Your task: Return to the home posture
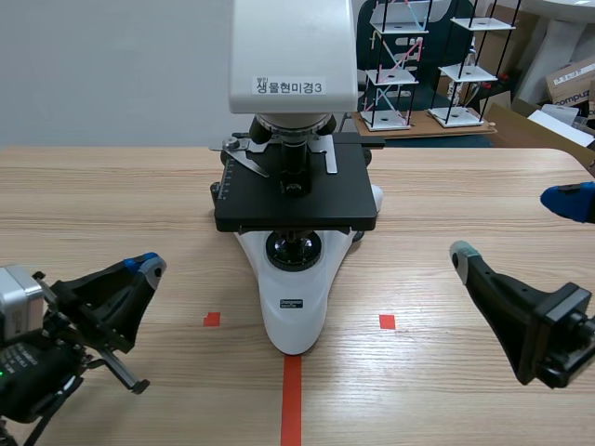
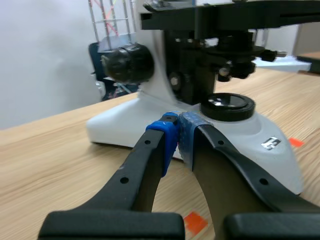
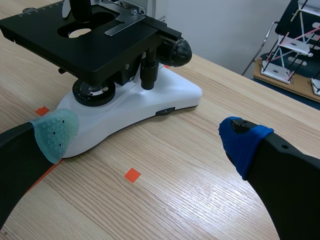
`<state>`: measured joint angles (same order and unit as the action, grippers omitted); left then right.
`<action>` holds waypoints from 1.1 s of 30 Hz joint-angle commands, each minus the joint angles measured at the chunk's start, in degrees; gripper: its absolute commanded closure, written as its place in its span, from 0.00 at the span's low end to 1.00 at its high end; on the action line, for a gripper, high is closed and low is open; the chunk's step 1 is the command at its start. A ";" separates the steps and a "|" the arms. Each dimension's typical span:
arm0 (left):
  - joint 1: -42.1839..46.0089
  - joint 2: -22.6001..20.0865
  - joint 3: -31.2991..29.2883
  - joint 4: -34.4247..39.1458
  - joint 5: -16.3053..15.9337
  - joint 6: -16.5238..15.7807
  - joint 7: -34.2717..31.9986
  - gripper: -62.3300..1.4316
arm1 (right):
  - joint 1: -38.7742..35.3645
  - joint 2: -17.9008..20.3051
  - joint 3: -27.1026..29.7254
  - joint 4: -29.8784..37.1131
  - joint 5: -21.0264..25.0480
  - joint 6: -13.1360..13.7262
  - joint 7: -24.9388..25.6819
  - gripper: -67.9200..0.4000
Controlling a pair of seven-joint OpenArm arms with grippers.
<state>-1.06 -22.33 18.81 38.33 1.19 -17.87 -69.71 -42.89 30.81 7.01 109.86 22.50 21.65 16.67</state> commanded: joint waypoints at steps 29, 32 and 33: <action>56.30 -1.20 -28.41 57.51 -9.18 2.32 19.96 0.09 | 0.02 0.11 0.11 0.74 0.66 -0.22 1.05 0.08; 57.86 -1.20 -29.03 58.73 -9.14 3.37 20.37 0.08 | 0.02 0.11 0.11 0.74 0.66 -0.22 1.05 0.08; 58.18 -1.20 -29.20 58.97 -9.16 3.61 20.35 0.08 | 0.02 0.11 0.11 0.74 0.66 -0.22 1.05 0.08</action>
<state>57.25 -23.66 -9.78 96.47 -7.53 -14.55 -48.38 -42.89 30.81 7.01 109.86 22.52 21.63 16.64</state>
